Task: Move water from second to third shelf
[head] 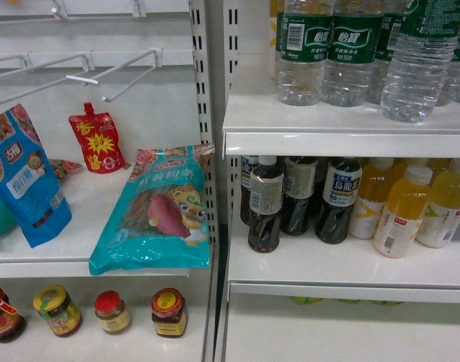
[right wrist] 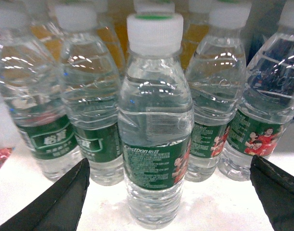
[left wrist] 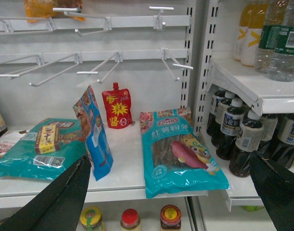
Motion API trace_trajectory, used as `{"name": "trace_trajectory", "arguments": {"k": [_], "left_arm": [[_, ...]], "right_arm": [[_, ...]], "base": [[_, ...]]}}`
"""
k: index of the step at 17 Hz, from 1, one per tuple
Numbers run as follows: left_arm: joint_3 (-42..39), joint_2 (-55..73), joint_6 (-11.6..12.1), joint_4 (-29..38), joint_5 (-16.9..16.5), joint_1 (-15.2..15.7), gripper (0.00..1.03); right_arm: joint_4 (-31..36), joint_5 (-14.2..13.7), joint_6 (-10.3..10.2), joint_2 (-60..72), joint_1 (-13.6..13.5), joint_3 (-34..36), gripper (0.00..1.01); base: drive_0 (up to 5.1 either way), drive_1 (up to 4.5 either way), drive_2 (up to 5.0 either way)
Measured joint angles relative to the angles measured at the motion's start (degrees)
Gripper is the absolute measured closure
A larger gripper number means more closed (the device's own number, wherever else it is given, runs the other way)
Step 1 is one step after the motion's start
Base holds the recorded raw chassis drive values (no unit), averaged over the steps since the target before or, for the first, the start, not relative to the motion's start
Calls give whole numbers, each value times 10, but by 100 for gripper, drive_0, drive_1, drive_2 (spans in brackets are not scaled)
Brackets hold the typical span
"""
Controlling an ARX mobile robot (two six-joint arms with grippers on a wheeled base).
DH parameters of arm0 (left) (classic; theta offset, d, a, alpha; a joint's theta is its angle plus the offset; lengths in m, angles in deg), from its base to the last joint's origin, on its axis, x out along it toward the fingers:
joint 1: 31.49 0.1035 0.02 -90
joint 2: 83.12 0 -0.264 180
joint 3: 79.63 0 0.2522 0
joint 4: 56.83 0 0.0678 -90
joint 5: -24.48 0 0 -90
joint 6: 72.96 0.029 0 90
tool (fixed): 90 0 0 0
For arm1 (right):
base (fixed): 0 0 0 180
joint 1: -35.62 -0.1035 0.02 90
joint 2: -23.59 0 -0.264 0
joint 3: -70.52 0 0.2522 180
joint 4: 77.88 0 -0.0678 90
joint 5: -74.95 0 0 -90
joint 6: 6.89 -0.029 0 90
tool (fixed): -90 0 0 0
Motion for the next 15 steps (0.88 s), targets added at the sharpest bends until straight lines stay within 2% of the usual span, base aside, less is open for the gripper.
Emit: {"name": "trace_trajectory", "arguments": {"k": [4,6,7,9,10,11,12,13,15], "left_arm": [[0,0,0,0,0,0,5],[0,0,0,0,0,0,5],[0,0,0,0,0,0,5],[0,0,0,0,0,0,5],[0,0,0,0,0,0,5],[0,0,0,0,0,0,5],[0,0,0,0,0,0,5],[0,0,0,0,1,0,5],[0,0,0,0,0,0,5]], "right_arm": [[-3,34,1,-118,0,130,3],[6,50,7,-234,3,220,3],[-12,69,6,-302,17,262,3],[-60,83,2,-402,36,327,3],[-39,81,3,-439,37,355,6],[2,70,8,-491,47,395,18],[4,85,12,-527,71,423,27],[7,82,13,-548,81,449,37],[22,85,15,-557,82,485,55]], "base": [[0,0,0],[0,0,0],[0,0,0],[0,0,0],[0,0,0],[0,0,0],[0,0,0],[0,0,0],[0,0,0]]}}
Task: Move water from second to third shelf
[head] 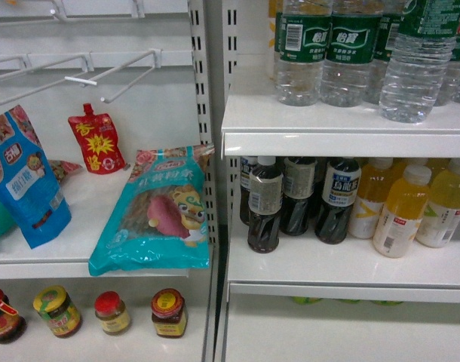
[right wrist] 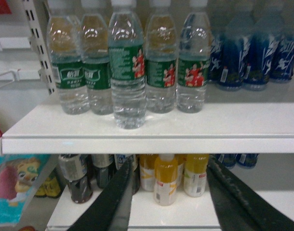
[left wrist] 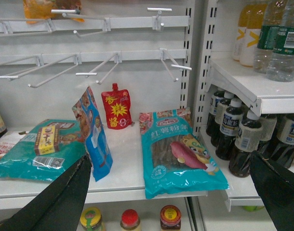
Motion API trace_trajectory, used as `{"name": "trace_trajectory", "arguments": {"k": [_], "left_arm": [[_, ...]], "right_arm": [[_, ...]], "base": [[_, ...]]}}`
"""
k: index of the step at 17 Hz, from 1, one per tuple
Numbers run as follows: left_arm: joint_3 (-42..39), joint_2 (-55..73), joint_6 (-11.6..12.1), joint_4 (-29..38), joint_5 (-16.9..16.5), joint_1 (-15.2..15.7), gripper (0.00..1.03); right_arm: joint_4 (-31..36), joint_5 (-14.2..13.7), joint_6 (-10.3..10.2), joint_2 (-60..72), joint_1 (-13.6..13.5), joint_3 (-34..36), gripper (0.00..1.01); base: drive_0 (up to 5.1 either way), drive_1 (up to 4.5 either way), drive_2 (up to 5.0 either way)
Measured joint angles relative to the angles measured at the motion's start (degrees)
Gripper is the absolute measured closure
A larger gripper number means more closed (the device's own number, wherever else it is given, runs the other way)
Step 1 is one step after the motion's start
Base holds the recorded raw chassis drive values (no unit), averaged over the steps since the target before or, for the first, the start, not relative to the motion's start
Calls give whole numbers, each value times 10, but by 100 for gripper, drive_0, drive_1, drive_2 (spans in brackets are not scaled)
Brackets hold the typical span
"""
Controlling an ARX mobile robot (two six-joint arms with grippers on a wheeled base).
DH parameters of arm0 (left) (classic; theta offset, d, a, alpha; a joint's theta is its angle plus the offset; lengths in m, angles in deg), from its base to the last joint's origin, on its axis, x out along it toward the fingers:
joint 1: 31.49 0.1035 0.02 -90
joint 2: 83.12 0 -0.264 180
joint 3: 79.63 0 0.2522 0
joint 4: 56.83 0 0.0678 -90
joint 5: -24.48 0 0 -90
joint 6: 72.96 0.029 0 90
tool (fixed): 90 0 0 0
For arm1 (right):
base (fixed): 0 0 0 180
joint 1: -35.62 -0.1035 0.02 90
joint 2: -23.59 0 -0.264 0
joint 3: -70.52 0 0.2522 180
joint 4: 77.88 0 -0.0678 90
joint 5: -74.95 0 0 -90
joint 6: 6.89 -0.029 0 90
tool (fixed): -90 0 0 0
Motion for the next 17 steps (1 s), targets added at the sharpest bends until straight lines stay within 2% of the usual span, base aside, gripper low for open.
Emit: {"name": "trace_trajectory", "arguments": {"k": [4,5,6,7,8,17], "left_arm": [[0,0,0,0,0,0,5],[0,0,0,0,0,0,5],[0,0,0,0,0,0,5],[0,0,0,0,0,0,5],[0,0,0,0,0,0,5],[0,0,0,0,0,0,5]], "right_arm": [[59,0,0,-8,-2,68,95],[30,0,2,-57,-2,91,99],[-4,0,2,-103,-2,105,99],[-15,0,2,-121,-2,108,99],[3,0,2,-127,-2,117,99],[-101,0,2,-230,-2,123,99]], "base": [[0,0,0],[0,0,0],[0,0,0],[0,0,0],[0,0,0],[0,0,0]]}}
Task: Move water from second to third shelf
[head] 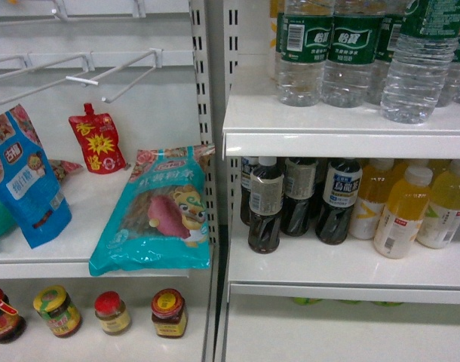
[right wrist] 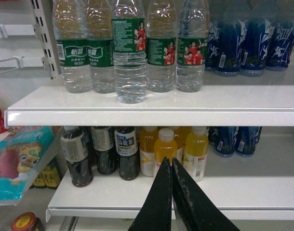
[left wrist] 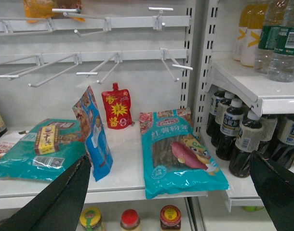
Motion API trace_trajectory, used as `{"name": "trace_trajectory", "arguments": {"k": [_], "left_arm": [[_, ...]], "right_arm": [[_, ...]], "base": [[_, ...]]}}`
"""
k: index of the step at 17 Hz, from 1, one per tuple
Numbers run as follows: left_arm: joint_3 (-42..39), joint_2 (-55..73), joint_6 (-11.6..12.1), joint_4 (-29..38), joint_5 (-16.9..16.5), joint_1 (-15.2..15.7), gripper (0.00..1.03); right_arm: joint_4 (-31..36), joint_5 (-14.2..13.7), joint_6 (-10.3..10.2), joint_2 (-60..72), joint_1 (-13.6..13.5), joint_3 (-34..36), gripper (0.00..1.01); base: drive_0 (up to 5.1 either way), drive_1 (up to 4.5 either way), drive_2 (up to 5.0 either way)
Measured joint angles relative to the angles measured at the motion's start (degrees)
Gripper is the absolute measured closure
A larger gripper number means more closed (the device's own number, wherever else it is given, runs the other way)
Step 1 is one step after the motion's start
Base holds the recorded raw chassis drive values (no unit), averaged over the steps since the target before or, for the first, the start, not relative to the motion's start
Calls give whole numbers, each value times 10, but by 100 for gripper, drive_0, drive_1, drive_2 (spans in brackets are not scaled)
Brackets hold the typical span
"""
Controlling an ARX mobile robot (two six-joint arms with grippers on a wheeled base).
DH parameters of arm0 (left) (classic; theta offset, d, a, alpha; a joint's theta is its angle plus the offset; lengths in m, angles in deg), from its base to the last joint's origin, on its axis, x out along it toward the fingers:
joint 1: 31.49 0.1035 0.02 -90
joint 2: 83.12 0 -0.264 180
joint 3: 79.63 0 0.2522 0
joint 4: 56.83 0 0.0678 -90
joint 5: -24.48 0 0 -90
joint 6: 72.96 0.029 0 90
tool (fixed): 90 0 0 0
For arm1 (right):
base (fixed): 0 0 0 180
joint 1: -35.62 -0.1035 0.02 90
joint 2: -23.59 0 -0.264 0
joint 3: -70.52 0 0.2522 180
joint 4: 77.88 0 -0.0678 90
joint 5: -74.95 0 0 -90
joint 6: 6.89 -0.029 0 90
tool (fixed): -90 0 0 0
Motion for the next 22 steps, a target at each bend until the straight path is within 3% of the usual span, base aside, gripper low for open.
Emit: {"name": "trace_trajectory", "arguments": {"k": [4,5,6,15,22], "left_arm": [[0,0,0,0,0,0,5],[0,0,0,0,0,0,5],[0,0,0,0,0,0,5],[0,0,0,0,0,0,5],[0,0,0,0,0,0,5]], "right_arm": [[-27,0,0,-26,0,0,99],[-103,1,0,-73,0,0,99],[-125,1,0,-111,0,0,99],[-123,1,0,-118,0,0,97],[-123,1,0,-118,0,0,3]], "base": [[0,0,0],[0,0,0],[0,0,0],[0,0,0],[0,0,0]]}}
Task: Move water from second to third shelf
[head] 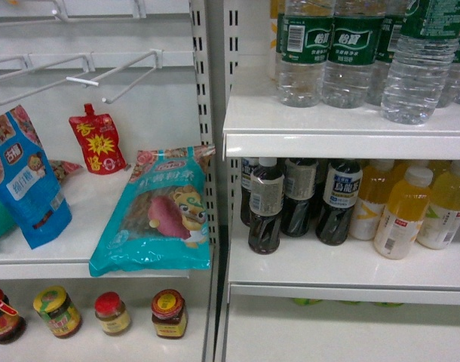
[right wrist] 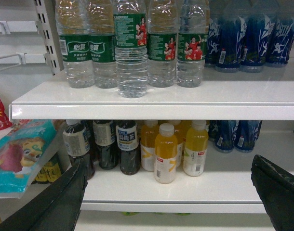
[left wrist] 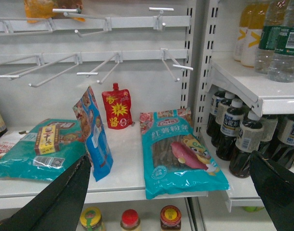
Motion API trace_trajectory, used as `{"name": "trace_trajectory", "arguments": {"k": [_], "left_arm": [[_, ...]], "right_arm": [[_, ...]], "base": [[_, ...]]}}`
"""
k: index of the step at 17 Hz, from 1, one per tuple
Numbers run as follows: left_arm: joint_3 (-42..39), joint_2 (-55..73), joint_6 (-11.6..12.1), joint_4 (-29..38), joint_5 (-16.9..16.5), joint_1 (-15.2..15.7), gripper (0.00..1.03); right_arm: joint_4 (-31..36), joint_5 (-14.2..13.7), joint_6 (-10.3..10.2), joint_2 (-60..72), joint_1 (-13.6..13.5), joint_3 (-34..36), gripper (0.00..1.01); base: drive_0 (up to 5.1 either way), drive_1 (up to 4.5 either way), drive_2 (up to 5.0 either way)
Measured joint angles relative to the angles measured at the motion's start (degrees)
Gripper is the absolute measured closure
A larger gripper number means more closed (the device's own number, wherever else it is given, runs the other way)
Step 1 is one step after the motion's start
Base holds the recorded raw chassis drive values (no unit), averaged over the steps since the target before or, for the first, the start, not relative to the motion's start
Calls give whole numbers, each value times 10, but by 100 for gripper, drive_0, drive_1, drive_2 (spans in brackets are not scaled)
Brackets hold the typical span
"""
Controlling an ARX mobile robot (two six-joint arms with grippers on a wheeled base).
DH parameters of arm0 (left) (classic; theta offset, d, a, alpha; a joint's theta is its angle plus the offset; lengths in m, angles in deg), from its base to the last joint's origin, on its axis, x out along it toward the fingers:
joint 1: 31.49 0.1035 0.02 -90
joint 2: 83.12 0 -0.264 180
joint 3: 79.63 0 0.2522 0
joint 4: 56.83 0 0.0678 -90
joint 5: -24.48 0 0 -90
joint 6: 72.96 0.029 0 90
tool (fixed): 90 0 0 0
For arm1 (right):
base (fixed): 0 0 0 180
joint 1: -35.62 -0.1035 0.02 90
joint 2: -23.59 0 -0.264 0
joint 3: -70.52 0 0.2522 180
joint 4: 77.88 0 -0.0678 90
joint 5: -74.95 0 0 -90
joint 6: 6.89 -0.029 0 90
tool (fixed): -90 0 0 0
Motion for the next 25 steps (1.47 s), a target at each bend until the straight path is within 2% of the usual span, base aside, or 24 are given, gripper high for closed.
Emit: {"name": "trace_trajectory", "arguments": {"k": [25], "left_arm": [[0,0,0,-2,0,0,5]], "right_arm": [[-2,0,0,0,0,0,3]], "base": [[0,0,0]]}}
